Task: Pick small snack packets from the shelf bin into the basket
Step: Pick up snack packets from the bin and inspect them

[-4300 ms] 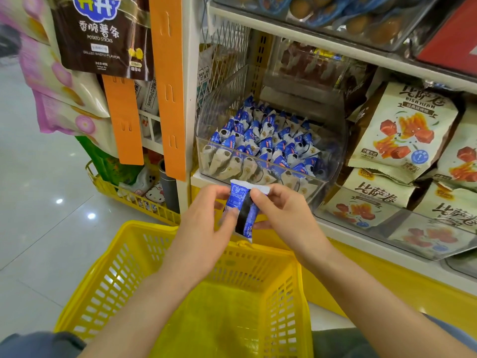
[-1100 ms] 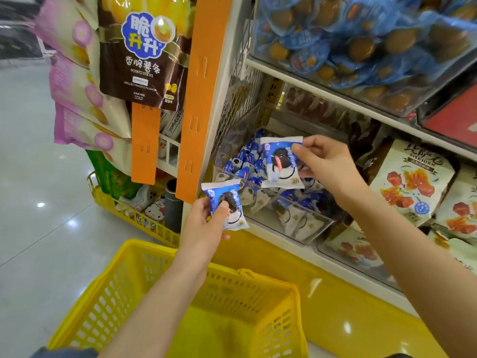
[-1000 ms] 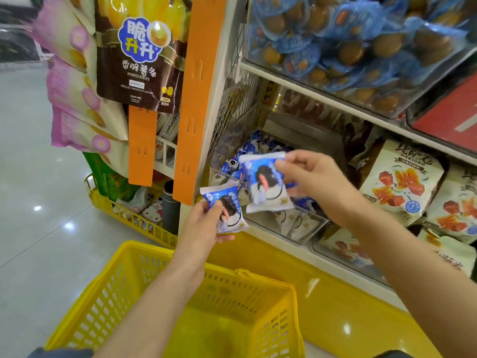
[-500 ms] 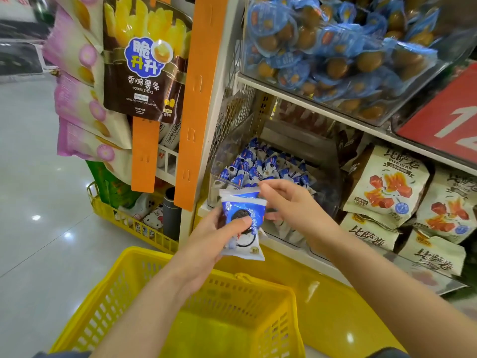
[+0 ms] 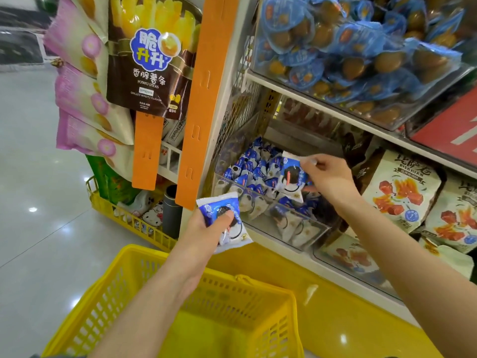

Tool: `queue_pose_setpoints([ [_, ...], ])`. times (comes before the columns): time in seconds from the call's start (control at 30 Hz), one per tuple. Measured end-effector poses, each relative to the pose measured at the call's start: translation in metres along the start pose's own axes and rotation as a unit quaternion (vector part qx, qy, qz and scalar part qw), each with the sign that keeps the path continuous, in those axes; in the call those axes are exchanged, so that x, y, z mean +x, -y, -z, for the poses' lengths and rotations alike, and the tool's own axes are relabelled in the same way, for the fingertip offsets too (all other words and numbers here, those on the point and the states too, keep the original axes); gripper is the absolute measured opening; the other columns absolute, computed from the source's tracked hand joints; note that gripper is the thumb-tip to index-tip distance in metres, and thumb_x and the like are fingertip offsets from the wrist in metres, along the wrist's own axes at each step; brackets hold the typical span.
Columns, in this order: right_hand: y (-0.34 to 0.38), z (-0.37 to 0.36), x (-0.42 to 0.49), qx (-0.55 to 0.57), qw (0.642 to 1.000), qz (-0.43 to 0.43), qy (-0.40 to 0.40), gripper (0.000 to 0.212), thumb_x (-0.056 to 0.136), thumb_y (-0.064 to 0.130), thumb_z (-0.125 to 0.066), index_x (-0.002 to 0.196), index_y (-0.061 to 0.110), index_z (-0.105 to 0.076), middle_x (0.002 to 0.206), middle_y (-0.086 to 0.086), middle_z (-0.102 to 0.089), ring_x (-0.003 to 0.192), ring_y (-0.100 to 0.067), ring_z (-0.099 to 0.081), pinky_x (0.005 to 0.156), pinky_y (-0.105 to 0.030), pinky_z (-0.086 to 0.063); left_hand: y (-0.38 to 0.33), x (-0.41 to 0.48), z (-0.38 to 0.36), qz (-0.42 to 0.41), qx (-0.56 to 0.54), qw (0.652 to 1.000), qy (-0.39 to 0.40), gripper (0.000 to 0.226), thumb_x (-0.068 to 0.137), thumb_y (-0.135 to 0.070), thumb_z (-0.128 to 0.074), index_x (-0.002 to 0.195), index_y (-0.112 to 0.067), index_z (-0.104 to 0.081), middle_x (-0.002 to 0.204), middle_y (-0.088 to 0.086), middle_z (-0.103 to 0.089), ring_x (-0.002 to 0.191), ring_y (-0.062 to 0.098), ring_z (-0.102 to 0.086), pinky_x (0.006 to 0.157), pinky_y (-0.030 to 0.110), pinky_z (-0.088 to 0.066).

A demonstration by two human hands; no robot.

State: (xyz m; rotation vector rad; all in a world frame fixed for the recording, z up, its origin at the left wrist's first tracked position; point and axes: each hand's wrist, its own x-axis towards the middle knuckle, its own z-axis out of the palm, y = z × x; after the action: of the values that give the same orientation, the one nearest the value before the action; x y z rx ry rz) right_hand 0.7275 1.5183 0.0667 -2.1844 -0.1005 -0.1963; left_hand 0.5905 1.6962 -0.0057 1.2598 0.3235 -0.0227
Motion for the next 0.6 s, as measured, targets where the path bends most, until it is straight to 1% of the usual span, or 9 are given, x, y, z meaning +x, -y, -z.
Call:
queue_pose_setpoints([
  [0.07,-0.008,-0.006,0.011,-0.093,0.995,-0.004,0.03,0.012,0.09,0.024,-0.058,0.085,0.016,-0.065,0.077,0.007,-0.06,0.065,-0.008,-0.062,0.047,-0.018,-0.054,-0.001,0.001,0.001,0.004,0.001,1.0,-0.016,0.032,0.091,-0.023,-0.055,0.122,-0.019,-0.052,0.107,0.007,-0.067,0.098,0.018,-0.065,0.091,0.037,-0.05],
  [0.2,-0.018,-0.022,0.022,-0.197,0.963,-0.054,0.177,0.02,0.088,0.025,-0.062,0.076,0.009,-0.062,0.074,-0.002,-0.062,0.058,-0.013,-0.065,0.046,-0.018,-0.054,-0.001,0.002,0.001,0.009,0.012,1.0,-0.021,0.032,0.09,-0.023,-0.056,0.122,-0.018,-0.053,0.106,0.007,-0.067,0.098,0.018,-0.065,0.09,0.038,-0.051],
  [0.23,-0.02,-0.025,0.024,-0.23,0.951,-0.05,0.201,0.022,0.088,0.027,-0.062,0.075,0.009,-0.061,0.072,-0.004,-0.063,0.056,-0.013,-0.065,0.048,-0.018,-0.054,-0.001,0.002,0.001,0.011,0.012,1.0,-0.02,0.032,0.09,-0.023,-0.056,0.122,-0.019,-0.053,0.106,0.006,-0.068,0.097,0.018,-0.065,0.088,0.037,-0.052],
  [0.3,-0.021,-0.029,0.027,-0.284,0.93,-0.029,0.23,0.025,0.088,0.029,-0.062,0.078,0.006,-0.06,0.073,-0.01,-0.065,0.057,-0.015,-0.066,0.058,-0.023,-0.057,-0.001,0.002,0.001,0.012,0.01,1.0,-0.018,0.033,0.09,-0.023,-0.056,0.123,-0.02,-0.052,0.107,0.005,-0.068,0.096,0.016,-0.066,0.086,0.035,-0.053],
  [0.37,-0.024,-0.032,0.03,-0.299,0.922,-0.015,0.248,0.025,0.088,0.03,-0.062,0.079,0.007,-0.059,0.073,-0.013,-0.064,0.063,-0.019,-0.067,0.068,-0.03,-0.057,-0.002,0.002,0.002,0.012,0.012,1.0,-0.019,0.033,0.09,-0.023,-0.056,0.124,-0.021,-0.052,0.107,0.005,-0.068,0.096,0.015,-0.066,0.086,0.035,-0.052],
  [0.4,-0.025,-0.033,0.032,-0.301,0.919,-0.011,0.255,0.026,0.087,0.031,-0.062,0.077,0.007,-0.057,0.07,-0.013,-0.063,0.064,-0.02,-0.067,0.069,-0.031,-0.057,-0.002,0.002,0.002,0.012,0.012,1.0,-0.019,0.034,0.09,-0.023,-0.055,0.124,-0.02,-0.051,0.108,0.006,-0.067,0.097,0.016,-0.066,0.088,0.037,-0.052],
  [0.43,-0.026,-0.033,0.033,-0.302,0.917,-0.008,0.262,0.027,0.087,0.031,-0.062,0.075,0.007,-0.056,0.068,-0.013,-0.061,0.065,-0.021,-0.067,0.069,-0.031,-0.056,-0.002,0.003,0.001,0.012,0.012,1.0,-0.02,0.035,0.09,-0.022,-0.055,0.125,-0.019,-0.051,0.109,0.007,-0.067,0.099,0.017,-0.065,0.091,0.04,-0.051],
  [0.53,-0.031,-0.033,0.036,-0.266,0.922,-0.004,0.281,0.026,0.087,0.028,-0.064,0.076,0.005,-0.059,0.065,-0.011,-0.058,0.061,-0.018,-0.065,0.059,-0.023,-0.054,-0.002,0.003,0.0,0.015,0.011,0.999,-0.026,0.038,0.09,-0.023,-0.056,0.126,-0.017,-0.049,0.112,0.008,-0.065,0.102,0.02,-0.063,0.094,0.043,-0.049],
  [0.6,-0.035,-0.034,0.036,-0.225,0.934,-0.014,0.278,0.026,0.086,0.026,-0.065,0.082,0.0,-0.064,0.068,-0.008,-0.059,0.061,-0.016,-0.065,0.058,-0.023,-0.057,-0.002,0.004,-0.001,0.014,0.008,1.0,-0.027,0.036,0.09,-0.023,-0.057,0.125,-0.018,-0.05,0.111,0.007,-0.065,0.102,0.019,-0.064,0.094,0.043,-0.049],
])
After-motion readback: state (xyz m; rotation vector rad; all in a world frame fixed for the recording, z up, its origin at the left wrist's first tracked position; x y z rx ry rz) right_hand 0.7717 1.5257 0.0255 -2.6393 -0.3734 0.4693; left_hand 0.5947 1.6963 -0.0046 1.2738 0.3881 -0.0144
